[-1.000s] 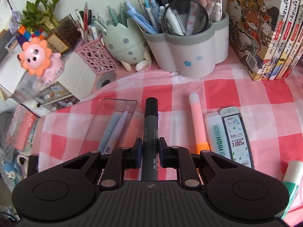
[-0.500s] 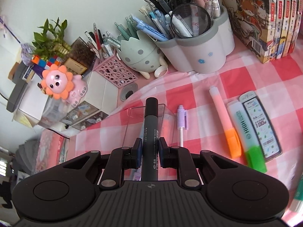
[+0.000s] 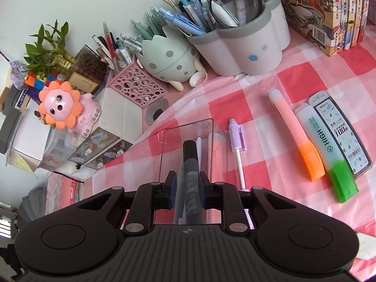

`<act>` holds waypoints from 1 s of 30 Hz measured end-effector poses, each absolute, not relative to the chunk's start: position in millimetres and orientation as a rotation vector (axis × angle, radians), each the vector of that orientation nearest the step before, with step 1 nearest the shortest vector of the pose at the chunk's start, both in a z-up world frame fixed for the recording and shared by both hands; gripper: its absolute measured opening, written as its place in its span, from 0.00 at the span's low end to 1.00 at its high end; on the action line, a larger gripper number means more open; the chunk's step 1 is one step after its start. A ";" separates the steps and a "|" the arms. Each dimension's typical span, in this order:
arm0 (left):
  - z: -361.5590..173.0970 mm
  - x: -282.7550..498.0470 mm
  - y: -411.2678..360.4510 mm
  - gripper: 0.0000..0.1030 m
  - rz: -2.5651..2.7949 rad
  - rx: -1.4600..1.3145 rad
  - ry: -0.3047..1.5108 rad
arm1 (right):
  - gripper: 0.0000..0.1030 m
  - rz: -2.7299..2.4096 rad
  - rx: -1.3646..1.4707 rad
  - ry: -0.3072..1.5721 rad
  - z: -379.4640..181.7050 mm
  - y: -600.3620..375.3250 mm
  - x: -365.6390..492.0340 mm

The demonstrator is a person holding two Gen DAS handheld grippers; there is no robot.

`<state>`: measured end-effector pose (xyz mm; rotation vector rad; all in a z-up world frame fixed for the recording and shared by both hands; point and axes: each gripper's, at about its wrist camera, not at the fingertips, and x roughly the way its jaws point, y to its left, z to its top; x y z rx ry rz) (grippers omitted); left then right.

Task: Organize stationery
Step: 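Carry the black marker into the clear tray and open the right tool, then move the right tool back and grasp the lavender mechanical pencil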

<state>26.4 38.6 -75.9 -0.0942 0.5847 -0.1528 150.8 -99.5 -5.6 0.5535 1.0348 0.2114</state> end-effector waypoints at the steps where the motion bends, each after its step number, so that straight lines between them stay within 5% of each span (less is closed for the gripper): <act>1: -75.8 26.3 38.6 0.48 -0.153 -0.095 0.584 | 0.20 0.213 0.547 1.030 -4.3 -98.9 150.4; 22: -75.6 26.0 39.3 0.48 -0.154 -0.100 0.582 | 0.60 0.197 0.368 0.890 5.0 -123.0 132.5; 30: -75.5 26.0 39.7 0.48 -0.153 -0.101 0.582 | 0.64 0.217 0.183 0.854 -16.9 -126.7 120.0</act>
